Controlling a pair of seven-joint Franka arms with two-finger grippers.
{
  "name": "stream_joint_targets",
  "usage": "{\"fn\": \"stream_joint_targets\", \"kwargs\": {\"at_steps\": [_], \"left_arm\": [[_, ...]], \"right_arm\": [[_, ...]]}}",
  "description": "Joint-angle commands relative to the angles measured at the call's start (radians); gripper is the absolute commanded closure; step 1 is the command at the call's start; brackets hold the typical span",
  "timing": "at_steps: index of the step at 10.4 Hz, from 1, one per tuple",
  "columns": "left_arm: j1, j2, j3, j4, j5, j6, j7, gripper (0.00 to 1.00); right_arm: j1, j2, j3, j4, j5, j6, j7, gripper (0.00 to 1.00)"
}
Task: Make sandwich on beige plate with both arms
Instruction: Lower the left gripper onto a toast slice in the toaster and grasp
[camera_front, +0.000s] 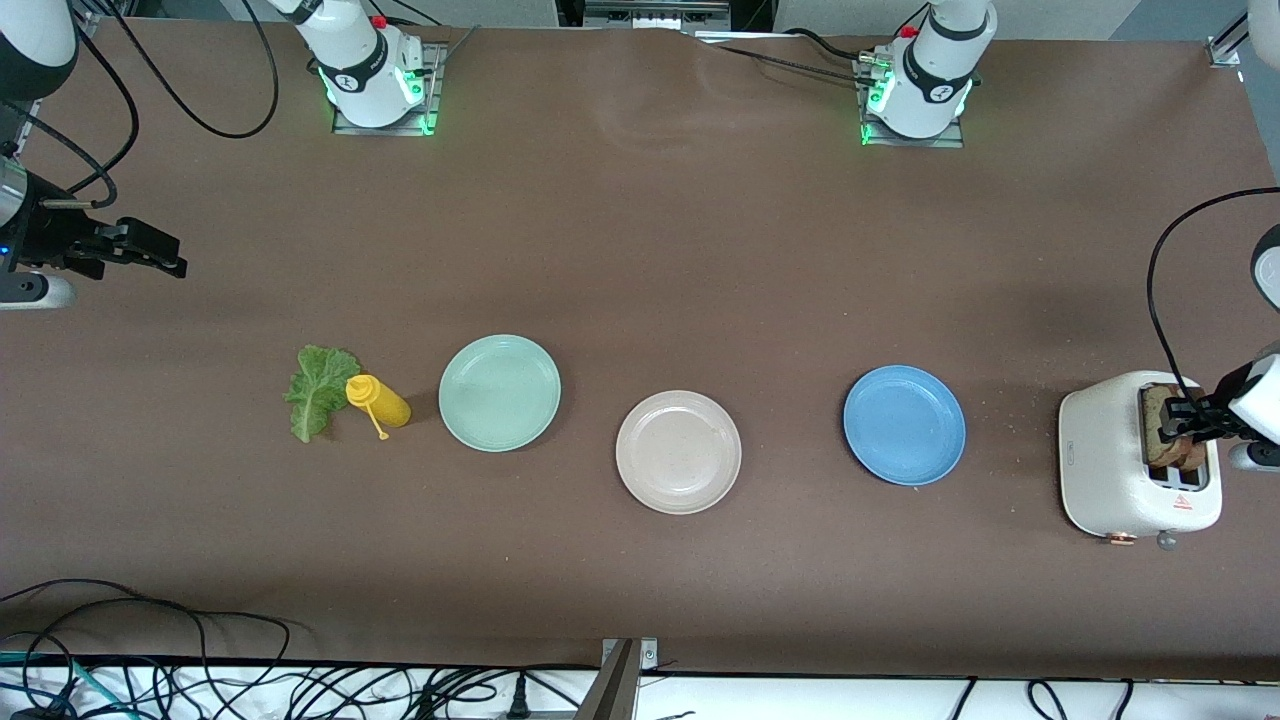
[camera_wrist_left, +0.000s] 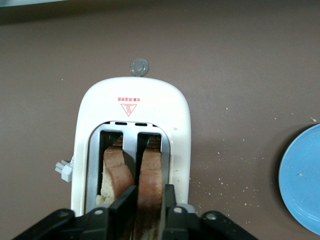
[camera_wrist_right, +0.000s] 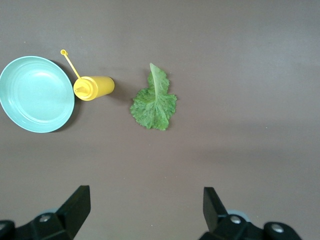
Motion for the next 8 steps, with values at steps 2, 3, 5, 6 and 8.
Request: {"fn": "stream_joint_targets", "kwargs": {"at_steps": [2, 3, 5, 6, 8], "left_arm": [[0.007, -0.005, -0.004, -0.007, 0.016, -0.003, 0.016, 1.0], [0.007, -0.008, -0.004, -0.003, 0.016, -0.003, 0.016, 1.0], [0.004, -0.026, -0.008, 0.016, 0.015, -0.012, 0.006, 1.0], [0.004, -0.048, -0.01, 0.036, 0.006, -0.06, 0.008, 1.0], [-0.005, -0.065, -0.014, 0.17, 0.001, -0.287, 0.008, 1.0]], "right_arm": [[0.003, -0.001, -0.004, 0.013, 0.003, -0.038, 0.006, 0.0], [0.003, -0.002, -0.002, 0.013, 0.003, -0.04, 0.006, 0.0], [0.003, -0.002, -0.002, 0.013, 0.005, -0.04, 0.006, 0.0], [0.003, -0.002, -0.002, 0.013, 0.005, -0.037, 0.008, 0.0], [0.003, -0.001, -0.002, 0.015, 0.006, -0.029, 0.006, 0.0]]}}
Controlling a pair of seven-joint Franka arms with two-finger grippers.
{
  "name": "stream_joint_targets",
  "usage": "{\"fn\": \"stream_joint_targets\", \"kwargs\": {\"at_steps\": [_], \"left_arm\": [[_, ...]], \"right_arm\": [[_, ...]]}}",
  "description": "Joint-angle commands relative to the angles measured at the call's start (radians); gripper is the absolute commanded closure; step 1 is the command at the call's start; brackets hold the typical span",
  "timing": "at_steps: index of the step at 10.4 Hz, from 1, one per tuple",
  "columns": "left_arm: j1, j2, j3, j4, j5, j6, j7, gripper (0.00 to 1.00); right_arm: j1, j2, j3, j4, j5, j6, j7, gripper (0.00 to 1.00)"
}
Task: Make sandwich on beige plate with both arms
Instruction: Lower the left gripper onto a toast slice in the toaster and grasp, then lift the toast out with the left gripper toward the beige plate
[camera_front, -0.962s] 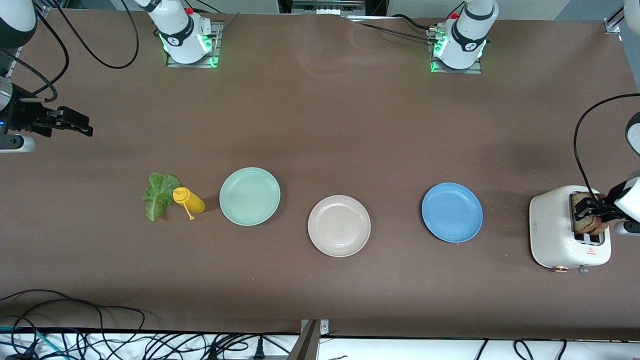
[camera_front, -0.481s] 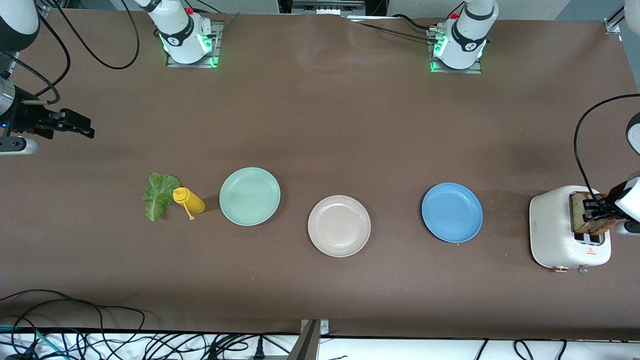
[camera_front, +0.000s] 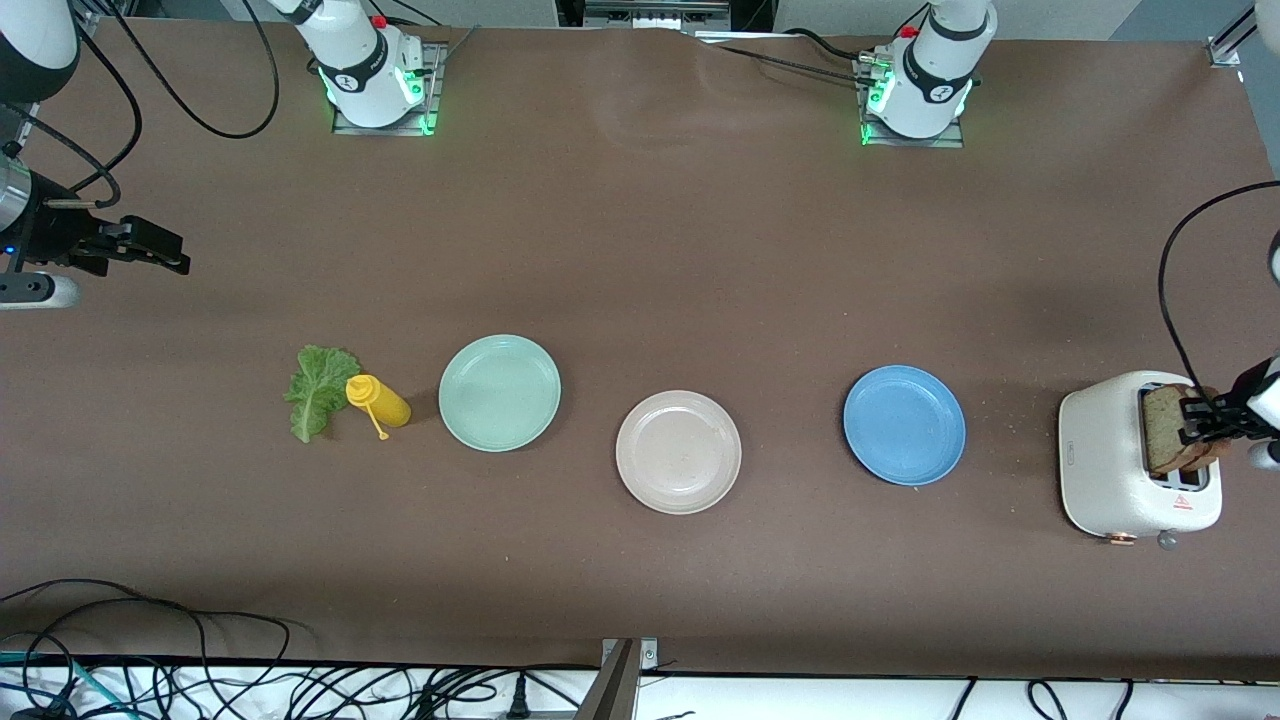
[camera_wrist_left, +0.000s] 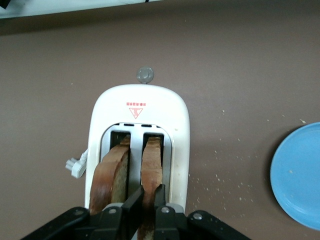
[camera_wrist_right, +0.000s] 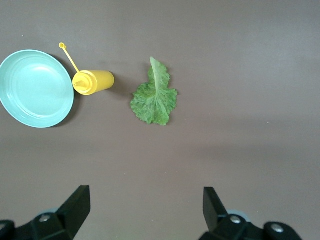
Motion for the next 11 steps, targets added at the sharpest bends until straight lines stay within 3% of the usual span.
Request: {"fn": "stream_joint_targets", "kwargs": {"at_steps": [1, 4, 7, 9, 11], "left_arm": [[-0.007, -0.031, -0.015, 0.148, 0.001, -0.265, 0.005, 1.0], [-0.012, -0.04, -0.121, 0.242, -0.004, -0.434, -0.114, 1.0], [-0.035, -0.034, -0.265, 0.237, -0.072, -0.438, -0.475, 1.0], [-0.113, 0.021, -0.293, 0.228, -0.178, -0.416, -0.707, 1.0], [-0.226, 0.091, -0.293, 0.216, -0.236, -0.235, -0.934, 1.0]], "right_arm": [[0.003, 0.002, -0.002, 0.013, 0.008, -0.009, 0.006, 0.0], [0.003, -0.001, -0.002, 0.013, 0.008, -0.018, 0.008, 0.0], [0.002, 0.004, -0.002, 0.014, 0.009, -0.005, 0.008, 0.0], [0.002, 0.007, -0.002, 0.014, 0.008, -0.005, 0.006, 0.0], [0.0, 0.007, -0.003, 0.014, 0.008, -0.003, 0.006, 0.0]]}}
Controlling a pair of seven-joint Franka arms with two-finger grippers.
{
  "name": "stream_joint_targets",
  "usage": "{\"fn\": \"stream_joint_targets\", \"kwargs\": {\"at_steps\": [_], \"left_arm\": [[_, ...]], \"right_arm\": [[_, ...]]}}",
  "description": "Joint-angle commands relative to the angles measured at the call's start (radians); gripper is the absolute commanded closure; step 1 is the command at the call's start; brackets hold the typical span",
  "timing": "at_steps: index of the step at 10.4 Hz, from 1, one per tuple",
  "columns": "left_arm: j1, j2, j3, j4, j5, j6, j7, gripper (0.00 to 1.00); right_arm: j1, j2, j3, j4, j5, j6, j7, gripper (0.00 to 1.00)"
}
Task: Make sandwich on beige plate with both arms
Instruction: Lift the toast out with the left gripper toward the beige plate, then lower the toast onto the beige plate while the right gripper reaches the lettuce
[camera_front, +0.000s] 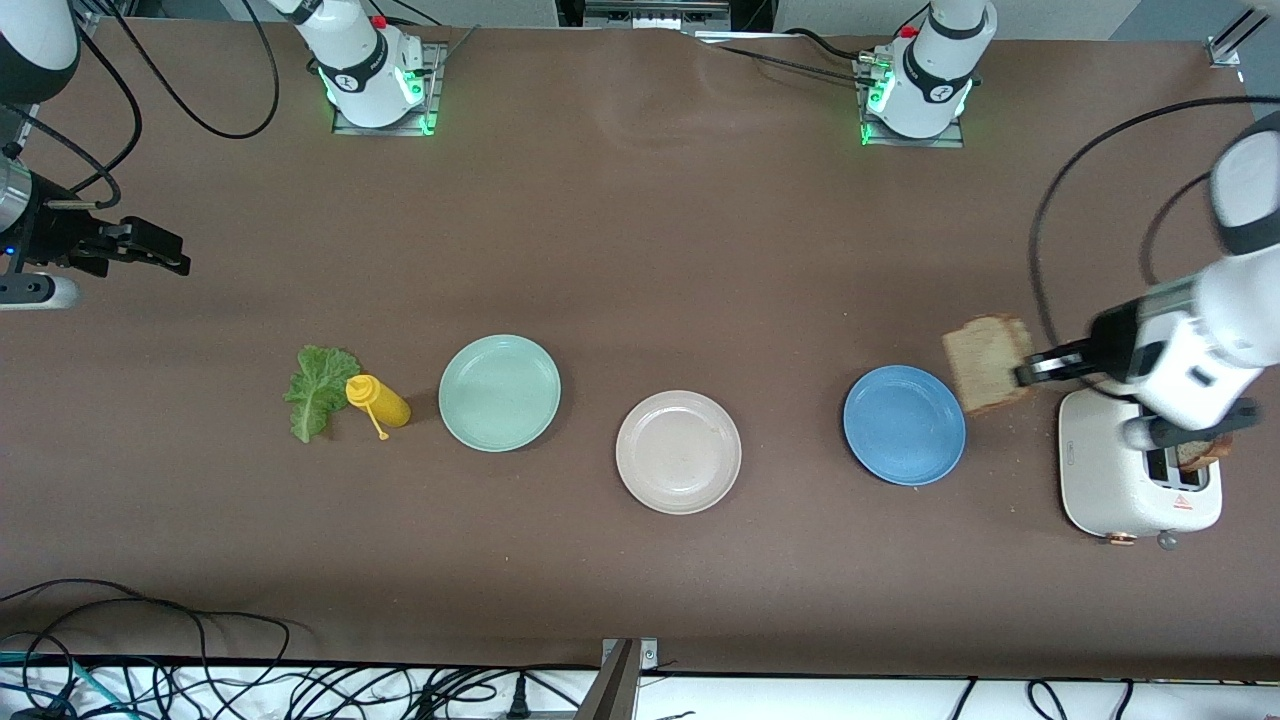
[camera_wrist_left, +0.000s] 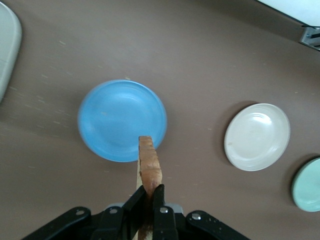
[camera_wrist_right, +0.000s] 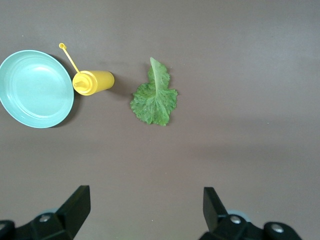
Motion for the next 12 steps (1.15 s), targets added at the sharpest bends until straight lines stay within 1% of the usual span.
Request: {"fn": "stream_joint_targets", "kwargs": {"at_steps": [1, 3, 4, 5, 6, 8, 12], "left_arm": [[-0.112, 0.108, 0.006, 0.006, -0.089, 0.219, -0.227, 1.0], [-0.188, 0.179, 0.006, -0.028, -0.11, 0.442, -0.347, 1.0], [-0.223, 0.197, 0.006, -0.06, -0.142, 0.544, -0.367, 1.0], [-0.26, 0.214, 0.006, -0.095, -0.147, 0.635, -0.393, 1.0], [-0.287, 0.234, 0.006, -0.112, -0.147, 0.7, -0.406, 1.0], [-0.334, 0.276, 0.009, -0.115, -0.146, 0.852, -0.441, 1.0], [-0.374, 0.345, 0.013, -0.114, -0.136, 0.961, -0.44, 1.0]], "right_arm": [[0.0, 0.007, -0.003, 0.014, 0.011, 0.006, 0.006, 0.0], [0.0, 0.007, -0.003, 0.011, 0.009, 0.007, 0.006, 0.0], [0.001, 0.007, -0.001, 0.014, 0.009, 0.01, 0.008, 0.0], [0.001, 0.007, -0.001, 0.012, 0.006, 0.007, 0.006, 0.0], [0.0, 0.009, -0.003, 0.011, 0.008, 0.007, 0.006, 0.0], [-0.003, 0.015, -0.003, 0.011, 0.006, 0.002, 0.003, 0.0], [-0.002, 0.033, -0.004, 0.011, 0.009, 0.01, 0.008, 0.0]]}}
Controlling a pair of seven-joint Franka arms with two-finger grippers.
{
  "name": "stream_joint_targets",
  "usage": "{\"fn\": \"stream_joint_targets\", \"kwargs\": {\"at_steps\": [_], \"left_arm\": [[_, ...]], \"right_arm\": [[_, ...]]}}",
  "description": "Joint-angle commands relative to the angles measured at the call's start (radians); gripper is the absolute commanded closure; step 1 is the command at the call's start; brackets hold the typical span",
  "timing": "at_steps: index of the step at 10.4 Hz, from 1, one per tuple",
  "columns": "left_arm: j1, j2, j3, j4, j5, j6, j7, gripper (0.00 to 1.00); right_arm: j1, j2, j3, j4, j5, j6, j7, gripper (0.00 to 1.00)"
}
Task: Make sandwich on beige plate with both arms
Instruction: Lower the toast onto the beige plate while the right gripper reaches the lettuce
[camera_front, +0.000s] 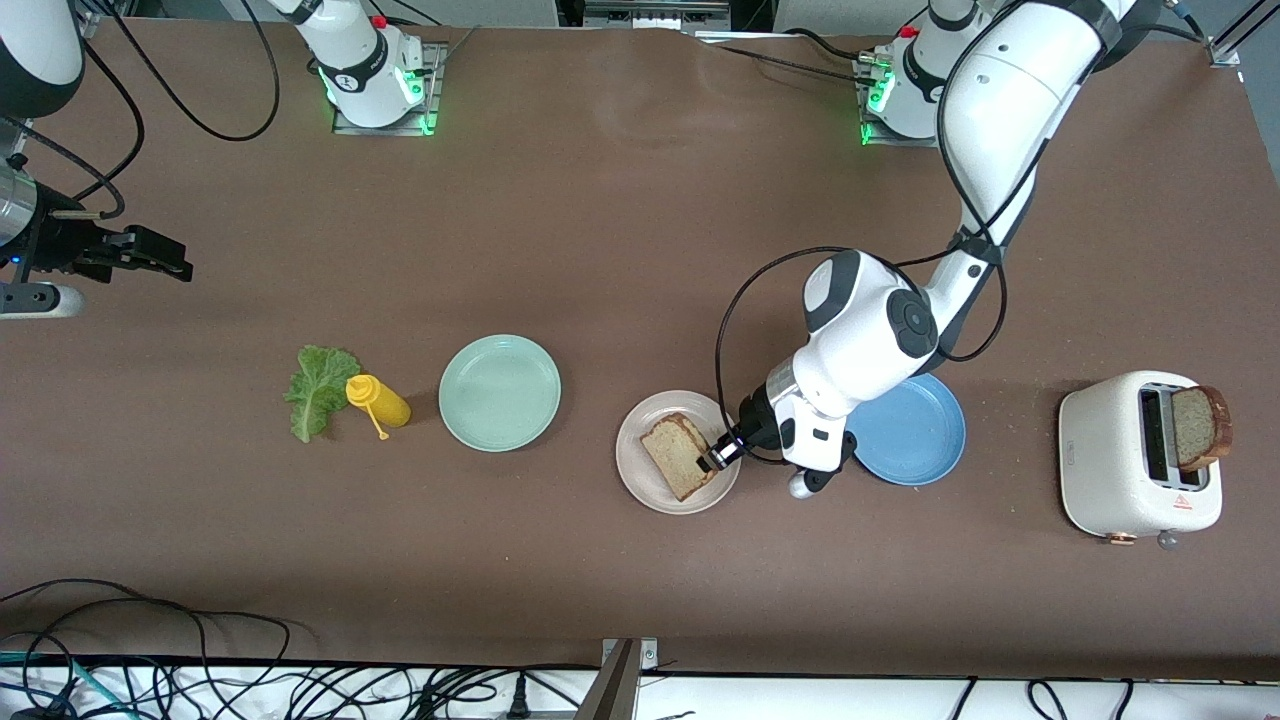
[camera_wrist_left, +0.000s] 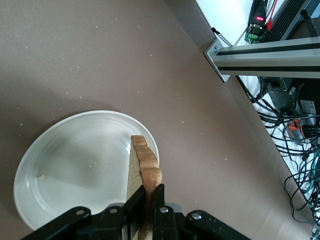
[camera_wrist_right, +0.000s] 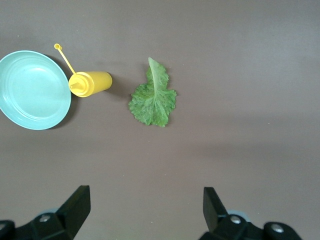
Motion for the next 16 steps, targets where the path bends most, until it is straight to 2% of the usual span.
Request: {"fn": "stream_joint_targets", "kwargs": {"at_steps": [1, 6, 7, 8, 9, 12, 14, 16], "left_arm": [[-0.033, 0.026, 0.013, 0.009, -0.028, 0.035, 0.006, 1.0], [-0.047, 0.035, 0.013, 0.009, -0.028, 0.035, 0.003, 1.0], [-0.045, 0.035, 0.013, 0.009, -0.028, 0.035, 0.004, 0.98], [-0.045, 0.035, 0.013, 0.009, -0.028, 0.035, 0.004, 0.5], [-0.044, 0.035, 0.013, 0.009, -0.027, 0.035, 0.006, 0.4], [-0.019, 0.024, 0.016, 0.009, -0.005, 0.019, 0.013, 0.28], [0.014, 0.012, 0.014, 0.016, 0.069, -0.068, 0.016, 0.14], [0.059, -0.002, 0.011, 0.029, 0.094, -0.165, 0.051, 0.1]], "right_arm": [[0.001, 0.014, -0.002, 0.012, 0.008, -0.002, 0.006, 0.0], [0.004, 0.059, -0.001, -0.011, 0.001, -0.002, 0.008, 0.0], [0.01, 0.068, 0.002, -0.011, 0.0, -0.013, 0.006, 0.0], [0.034, 0.073, 0.002, -0.012, 0.0, -0.014, 0.005, 0.0], [0.039, 0.083, 0.002, -0.012, -0.002, -0.014, 0.005, 0.0], [0.056, 0.1, 0.002, -0.012, -0.002, -0.011, 0.006, 0.0], [0.058, 0.111, 0.001, -0.029, -0.002, 0.01, 0.008, 0.0], [0.058, 0.114, 0.001, -0.075, -0.003, 0.1, 0.008, 0.0]]}}
